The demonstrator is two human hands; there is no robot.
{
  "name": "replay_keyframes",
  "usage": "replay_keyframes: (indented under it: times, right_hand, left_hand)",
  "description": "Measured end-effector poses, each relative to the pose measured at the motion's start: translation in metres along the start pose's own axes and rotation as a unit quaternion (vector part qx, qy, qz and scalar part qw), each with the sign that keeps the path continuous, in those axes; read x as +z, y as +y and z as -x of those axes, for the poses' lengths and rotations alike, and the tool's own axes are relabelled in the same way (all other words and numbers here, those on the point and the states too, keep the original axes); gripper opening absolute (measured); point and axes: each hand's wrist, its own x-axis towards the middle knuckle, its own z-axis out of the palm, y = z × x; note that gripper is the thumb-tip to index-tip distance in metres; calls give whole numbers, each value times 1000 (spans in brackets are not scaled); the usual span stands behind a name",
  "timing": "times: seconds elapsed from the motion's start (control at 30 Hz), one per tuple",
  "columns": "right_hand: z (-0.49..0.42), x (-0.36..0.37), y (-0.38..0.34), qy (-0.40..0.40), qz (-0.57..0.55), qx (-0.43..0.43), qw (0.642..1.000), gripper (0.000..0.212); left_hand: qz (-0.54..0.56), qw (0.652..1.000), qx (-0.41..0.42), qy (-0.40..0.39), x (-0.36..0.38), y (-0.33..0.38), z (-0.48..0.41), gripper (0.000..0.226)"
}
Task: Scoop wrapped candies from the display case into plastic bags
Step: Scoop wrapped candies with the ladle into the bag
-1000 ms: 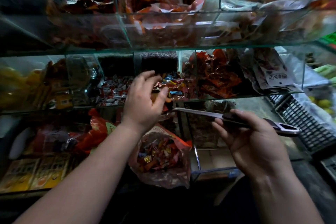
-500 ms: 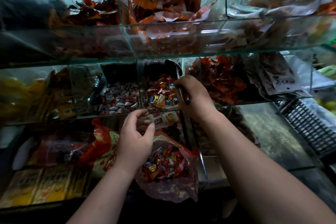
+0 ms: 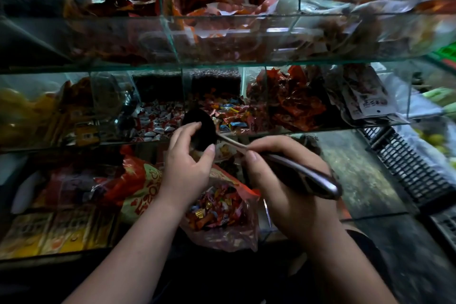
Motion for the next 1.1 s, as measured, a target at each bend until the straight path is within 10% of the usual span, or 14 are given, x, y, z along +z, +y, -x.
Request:
replay_keyframes:
  times: [0.17, 0.3, 0.6, 0.9, 1.1]
  right_hand:
    - [6, -33, 6, -91, -38, 224, 970, 18]
    - [26, -50, -9, -139, 52, 65, 987, 16]
    - [56, 38, 96, -315, 239, 148, 906, 14]
    - [85, 59, 124, -161, 118, 266, 943, 12]
    - [81, 55, 132, -27, -33, 445, 895, 11]
  left_hand:
    - [20, 994, 92, 57, -23, -7, 32, 29]
    - [-20, 994, 72, 81, -35, -19, 54, 16]
    - [-169, 979, -60, -93, -23, -49, 74, 35]
    - [-90, 986, -98, -100, -18, -52, 84, 60]
    - [-44, 987, -127, -91, -19, -57, 92, 61]
